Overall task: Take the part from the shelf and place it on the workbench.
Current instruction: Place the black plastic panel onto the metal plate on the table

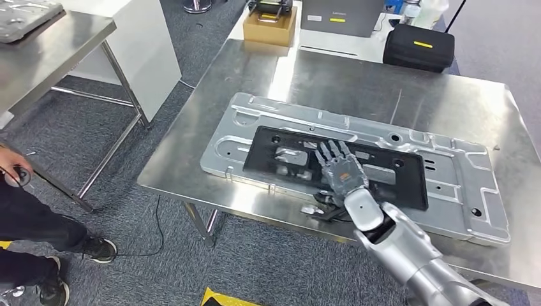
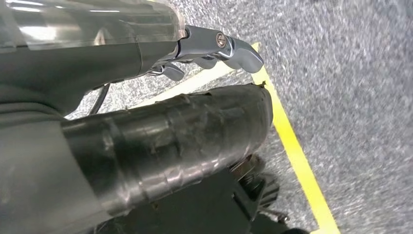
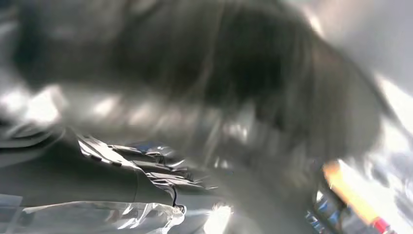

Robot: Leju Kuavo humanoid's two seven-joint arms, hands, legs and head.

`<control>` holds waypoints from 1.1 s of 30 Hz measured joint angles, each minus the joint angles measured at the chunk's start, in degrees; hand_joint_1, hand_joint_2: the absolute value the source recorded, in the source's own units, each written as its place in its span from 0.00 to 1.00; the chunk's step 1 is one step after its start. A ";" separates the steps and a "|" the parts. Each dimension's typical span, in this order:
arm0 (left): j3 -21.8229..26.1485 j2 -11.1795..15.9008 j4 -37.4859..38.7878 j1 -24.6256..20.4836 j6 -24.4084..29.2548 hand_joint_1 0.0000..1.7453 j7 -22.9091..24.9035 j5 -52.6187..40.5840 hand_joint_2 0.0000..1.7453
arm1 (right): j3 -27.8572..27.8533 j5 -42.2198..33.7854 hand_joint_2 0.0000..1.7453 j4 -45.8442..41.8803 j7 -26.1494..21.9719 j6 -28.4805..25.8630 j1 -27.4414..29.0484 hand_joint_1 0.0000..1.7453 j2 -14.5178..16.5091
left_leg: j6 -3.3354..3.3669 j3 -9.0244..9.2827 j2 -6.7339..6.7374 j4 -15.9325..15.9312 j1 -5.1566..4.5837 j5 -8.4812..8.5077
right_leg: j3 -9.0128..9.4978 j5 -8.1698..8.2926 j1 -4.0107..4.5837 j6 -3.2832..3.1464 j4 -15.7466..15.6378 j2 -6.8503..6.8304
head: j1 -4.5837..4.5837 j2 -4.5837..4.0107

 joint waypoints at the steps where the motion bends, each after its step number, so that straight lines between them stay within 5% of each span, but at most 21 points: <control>1: 0.08 0.03 0.00 0.09 0.13 0.00 -0.11 0.21 0.00 | 0.03 -0.77 0.00 -1.00 -0.26 1.32 0.08 0.00 -1.00 | 0.19 -0.11 -0.06 -0.03 -0.06 0.07 | -1.81 -1.91 0.00 0.19 3.71 -0.01 | 0.00 0.00; 3: 0.28 0.15 0.00 0.39 0.37 0.00 -0.36 0.61 0.00 | 0.12 -2.61 0.00 -2.76 -0.42 3.08 0.42 0.00 -2.80 | 0.34 -0.30 -0.11 0.06 -0.17 0.09 | -5.02 -4.13 -0.02 0.44 10.07 -0.01 | -0.01 0.00; 4: 0.42 0.21 0.00 0.53 0.46 0.00 -0.52 0.86 0.00 | 0.15 -3.69 0.00 -3.83 -0.33 3.58 0.68 0.00 -3.75 | 0.35 -0.34 -0.10 0.14 -0.21 0.05 | -5.34 -3.64 -0.03 0.47 10.62 -0.02 | -0.01 0.00; 7: 0.97 0.28 0.00 0.71 0.62 0.00 -1.01 1.57 0.00 | -0.13 -7.10 0.00 -8.36 0.94 2.15 1.99 0.00 -7.46 | 0.15 -0.30 -0.19 0.56 -0.29 -0.32 | -0.60 1.68 0.02 0.13 1.08 -0.13 | 0.00 0.00; 9: 1.35 0.28 0.00 0.85 0.82 0.00 -1.38 2.12 0.00 | -1.31 -8.98 0.00 -12.62 2.40 -1.93 4.62 0.00 -10.34 | -0.18 -0.36 -0.40 0.81 -0.46 -0.57 | 1.94 3.13 0.32 -0.33 -4.30 -0.25 | -0.01 0.00; 14: 2.39 0.33 0.00 1.83 1.50 0.00 -2.05 3.09 0.00 | -11.31 -5.86 0.00 -26.47 4.07 -20.44 20.48 0.00 -14.23 | -1.52 -0.73 -0.57 2.09 -0.44 -2.43 | 2.78 2.93 0.23 -1.65 -5.74 -0.62 | -0.09 0.00; 17: 2.79 0.34 0.00 2.03 1.65 0.00 -2.15 3.13 0.00 | -18.21 -2.66 0.00 -33.77 3.24 -27.94 30.32 0.00 -13.66 | -2.06 -5.10 -0.21 12.17 -0.38 -7.85 | 3.06 2.77 0.18 -2.49 -5.94 -0.93 | -0.24 0.00; 19: 3.00 0.37 0.00 2.25 1.83 0.00 -2.35 3.22 0.00 | -22.77 -1.85 0.00 -38.47 2.21 -34.05 36.85 0.00 -12.26 | -2.17 -7.42 -0.15 17.04 -0.37 -9.07 | 3.17 2.52 0.28 -2.63 -5.83 -1.16 | -0.24 0.00; 20: 3.11 0.40 0.00 2.42 1.92 0.00 -2.47 3.28 0.00 | -24.85 -1.76 0.00 -40.74 1.48 -36.90 39.81 0.00 -11.29 | -2.12 -7.05 -0.13 16.29 -0.37 -8.00 | 3.27 2.39 0.31 -2.63 -5.76 -1.17 | -0.24 0.00; 24: 3.62 0.59 0.00 2.61 2.65 0.00 -2.50 3.56 0.00 | -31.38 -6.09 0.00 -48.99 -5.78 -42.36 47.60 0.00 -5.96 | -1.13 -0.36 -0.16 2.36 -0.55 -1.78 | 3.49 1.86 0.54 -2.21 -5.20 -0.71 | -0.22 0.00; 28: 4.02 0.59 0.00 2.58 3.69 0.00 -2.02 3.46 0.00 | -38.17 -20.52 0.00 -54.91 -26.60 -42.94 51.18 0.00 5.09 | -0.46 0.69 -0.14 0.18 -0.52 -1.32 | 3.40 1.77 0.60 -1.18 -5.00 -0.41 | -0.22 0.00; 30: 4.09 0.54 0.00 2.60 4.16 0.00 -1.82 3.27 0.00 | -41.75 -28.23 0.00 -56.41 -35.59 -43.00 52.57 0.00 10.82 | 0.18 1.00 -0.02 -0.58 -0.21 -0.77 | 2.36 -0.21 0.53 -0.68 -2.36 -0.34 | -0.18 0.00; 33: 4.17 0.50 0.00 2.66 4.72 0.00 -1.62 3.14 0.00 | -46.01 -36.75 0.00 -57.32 -43.25 -43.04 54.14 0.00 17.31 | 0.48 0.92 0.15 -0.70 -0.21 -0.58 | -2.46 -5.43 0.15 -0.05 8.11 -0.30 | -0.14 0.00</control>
